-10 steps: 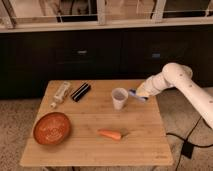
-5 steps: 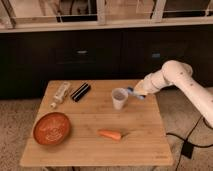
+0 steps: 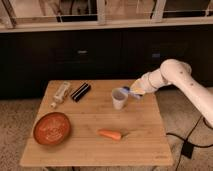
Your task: Place the white sponge in the ceramic cup
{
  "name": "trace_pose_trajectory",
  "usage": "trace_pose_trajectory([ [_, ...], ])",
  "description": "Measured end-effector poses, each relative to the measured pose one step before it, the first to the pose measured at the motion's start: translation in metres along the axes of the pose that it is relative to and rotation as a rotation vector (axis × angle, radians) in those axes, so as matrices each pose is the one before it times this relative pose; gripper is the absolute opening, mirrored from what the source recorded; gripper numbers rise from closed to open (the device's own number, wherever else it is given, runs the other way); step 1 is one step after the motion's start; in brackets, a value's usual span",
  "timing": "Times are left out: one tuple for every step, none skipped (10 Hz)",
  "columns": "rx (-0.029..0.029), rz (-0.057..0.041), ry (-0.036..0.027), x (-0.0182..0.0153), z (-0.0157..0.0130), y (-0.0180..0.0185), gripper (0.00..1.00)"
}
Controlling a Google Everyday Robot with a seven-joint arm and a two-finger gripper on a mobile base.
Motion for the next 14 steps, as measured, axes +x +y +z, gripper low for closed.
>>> trace_pose_trajectory([
  [-0.00262,-0.01454,-0.00437,-0.00501,0.00009,0.00079,0.00],
  [-0.00734,-0.01659,-0.00424,-0.00592,0.00236,0.00120,0.00],
  [-0.01487,-0.02477,-0.00554,-0.01098,0.00601,0.00174,0.00],
  [-0.01538,-0.02191,-0.00390,-0.00789,0.00546,0.00157,0.00],
  [-0.00850,-0.01161,-0.00303,-0.00260,0.00211,0.00108,0.00],
  [-0.00637,-0.01048,-0.00072,-0.00249,0.00180,0.00091,0.00],
  [0.00773,0.00634,-0.00231,-0.00354,0.00333,-0.00168,0.04],
  [0.00703,0.00687,-0.00013,0.00278,-0.00278,-0.00221,0.13],
  [0.00479,0.00460,0.00007,0.00542,-0.00354,-0.00107,0.21],
  [-0.00179,-0.00319,-0.00057,0.00196,-0.00125,-0.00043,0.34],
  [-0.00178,-0.00427,-0.00154,-0.00240,0.00204,0.00030,0.39],
  [0.00338,0.00088,-0.00206,-0.00224,0.00154,-0.00106,0.39],
  [0.00372,0.00303,-0.00227,-0.00263,0.00166,-0.00118,0.39],
  [0.00209,0.00251,-0.00047,0.00022,-0.00009,-0.00043,0.39],
])
